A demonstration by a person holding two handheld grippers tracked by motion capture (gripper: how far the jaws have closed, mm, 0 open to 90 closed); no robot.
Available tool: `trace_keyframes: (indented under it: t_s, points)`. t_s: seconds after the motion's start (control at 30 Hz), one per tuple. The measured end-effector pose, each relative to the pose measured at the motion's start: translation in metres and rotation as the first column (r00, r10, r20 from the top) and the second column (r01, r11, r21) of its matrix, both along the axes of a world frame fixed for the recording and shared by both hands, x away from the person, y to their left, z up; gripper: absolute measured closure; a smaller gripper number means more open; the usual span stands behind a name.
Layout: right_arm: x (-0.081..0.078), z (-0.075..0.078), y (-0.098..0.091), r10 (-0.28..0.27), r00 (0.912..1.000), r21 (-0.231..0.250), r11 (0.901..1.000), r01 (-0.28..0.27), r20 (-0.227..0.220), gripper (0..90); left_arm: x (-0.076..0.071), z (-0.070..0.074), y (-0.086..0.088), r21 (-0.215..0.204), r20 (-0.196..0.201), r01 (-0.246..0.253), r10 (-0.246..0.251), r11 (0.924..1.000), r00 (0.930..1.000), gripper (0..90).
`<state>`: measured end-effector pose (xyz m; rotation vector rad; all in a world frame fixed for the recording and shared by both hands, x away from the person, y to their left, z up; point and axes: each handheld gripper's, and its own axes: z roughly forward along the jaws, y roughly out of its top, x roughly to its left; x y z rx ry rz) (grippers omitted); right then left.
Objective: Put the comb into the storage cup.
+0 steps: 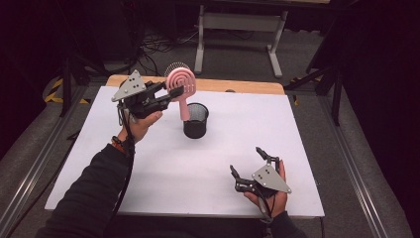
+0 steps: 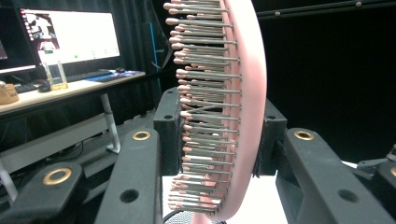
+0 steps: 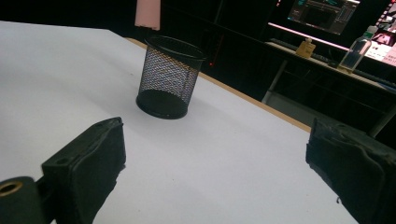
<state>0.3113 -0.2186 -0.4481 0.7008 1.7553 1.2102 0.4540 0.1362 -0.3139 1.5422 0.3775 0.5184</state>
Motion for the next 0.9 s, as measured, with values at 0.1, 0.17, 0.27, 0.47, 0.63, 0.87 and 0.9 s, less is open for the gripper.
trace_keyframes:
  t_s: [0.1,0.17,0.27,0.47,0.63,0.87,0.9]
  points:
    - [0.0,0.0,0.001,0.007,1.0,-0.008,0.9999,-0.007,-0.004,5.4,0.005,0.001,-0.007,-0.002,-0.005,-0.001,0.001,1.0,1.0,63.3]
    - [0.0,0.0,0.001,0.01,1.0,-0.011,0.9999,-0.01,-0.003,5.4,0.007,0.001,-0.008,-0.003,-0.002,-0.001,0.001,1.0,1.0,63.3]
    - [0.0,-0.001,0.002,0.007,1.0,-0.007,1.0,-0.007,-0.006,5.4,0.01,0.003,-0.013,-0.011,-0.007,0.003,-0.003,0.9999,1.0,63.3]
    - [0.0,-0.001,0.002,0.009,1.0,-0.01,0.9999,-0.009,-0.003,5.5,0.016,0.004,-0.022,-0.003,-0.013,-0.001,0.001,1.0,0.9999,63.3]
    - [0.0,-0.001,0.002,0.007,1.0,-0.012,0.9999,-0.007,-0.001,5.5,0.022,0.002,-0.028,-0.001,-0.023,-0.005,0.005,1.0,0.9997,63.3]
    - [0.0,-0.001,0.001,-0.004,1.0,-0.013,0.9999,0.004,0.005,5.7,0.032,-0.003,-0.034,-0.004,-0.041,-0.009,0.009,0.9999,0.9991,63.3]
    - [0.0,-0.001,0.001,-0.004,1.0,-0.012,0.9999,0.004,0.005,5.6,0.034,-0.005,-0.035,0.002,-0.051,-0.017,0.017,0.9999,0.9986,63.3]
